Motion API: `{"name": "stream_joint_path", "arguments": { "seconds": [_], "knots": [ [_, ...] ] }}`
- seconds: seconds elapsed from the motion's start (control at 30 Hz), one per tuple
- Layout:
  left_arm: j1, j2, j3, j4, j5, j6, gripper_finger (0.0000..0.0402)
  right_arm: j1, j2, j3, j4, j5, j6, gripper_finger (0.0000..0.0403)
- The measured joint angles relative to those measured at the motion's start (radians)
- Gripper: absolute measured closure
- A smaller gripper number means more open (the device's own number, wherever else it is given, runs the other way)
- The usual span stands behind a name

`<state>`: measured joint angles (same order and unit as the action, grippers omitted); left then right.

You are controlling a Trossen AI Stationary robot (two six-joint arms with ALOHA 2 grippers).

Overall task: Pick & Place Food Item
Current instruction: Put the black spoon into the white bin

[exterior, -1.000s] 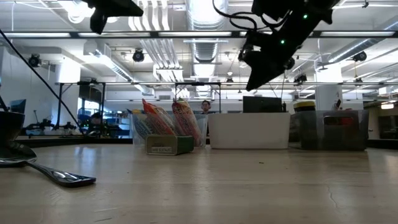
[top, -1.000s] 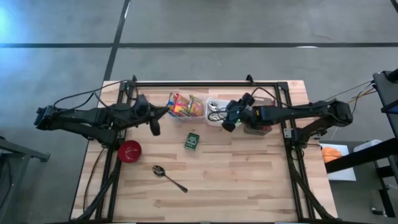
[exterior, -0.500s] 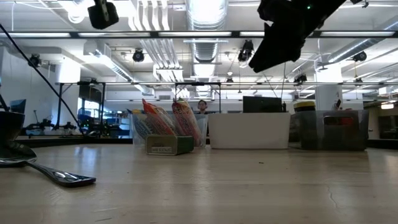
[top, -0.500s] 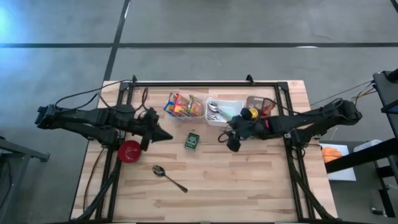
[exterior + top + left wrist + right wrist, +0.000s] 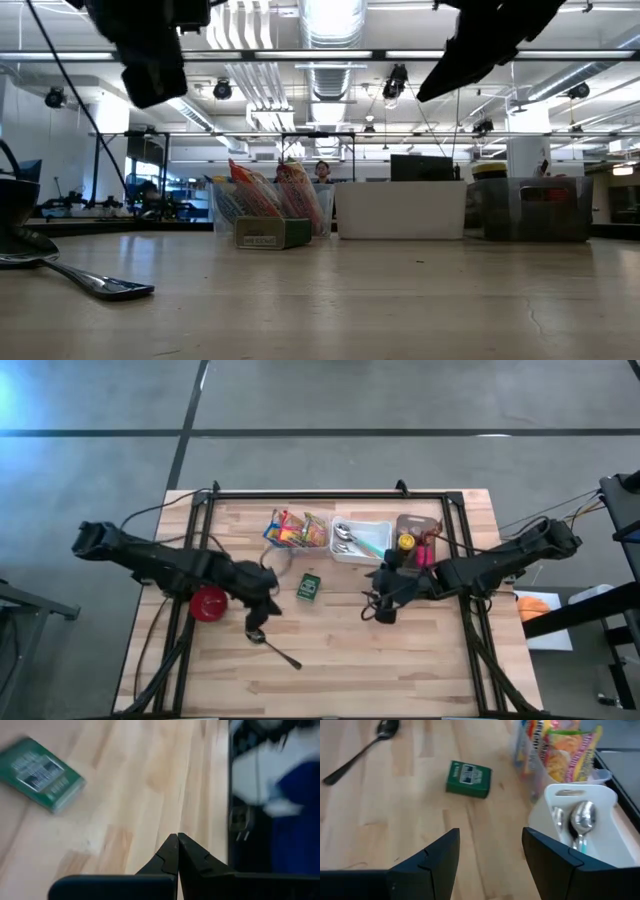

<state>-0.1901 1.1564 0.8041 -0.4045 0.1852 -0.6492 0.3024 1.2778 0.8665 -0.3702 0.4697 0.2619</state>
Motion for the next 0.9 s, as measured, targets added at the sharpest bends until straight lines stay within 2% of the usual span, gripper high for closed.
{"name": "stream_joint_path", "arguments": {
  "seconds": [0.2,0.43,0.57,0.9],
  "knots": [
    [-0.069,0.136,0.022,-0.119,0.027,0.096,0.0401,0.001,0.000,-0.002,0.000,0.000,0.004,0.0190],
    [-0.101,0.249,0.022,-0.120,0.098,0.114,0.0401,-0.001,0.000,-0.003,-0.009,0.001,0.030,0.0190],
    [-0.098,0.282,0.022,-0.131,0.096,0.167,0.0401,-0.002,0.000,-0.004,-0.042,0.001,0.058,0.0190],
    [-0.098,0.301,0.022,-0.116,0.096,0.144,0.0401,-0.001,0.000,-0.008,-0.106,0.001,0.150,0.0190]
  ]
}}
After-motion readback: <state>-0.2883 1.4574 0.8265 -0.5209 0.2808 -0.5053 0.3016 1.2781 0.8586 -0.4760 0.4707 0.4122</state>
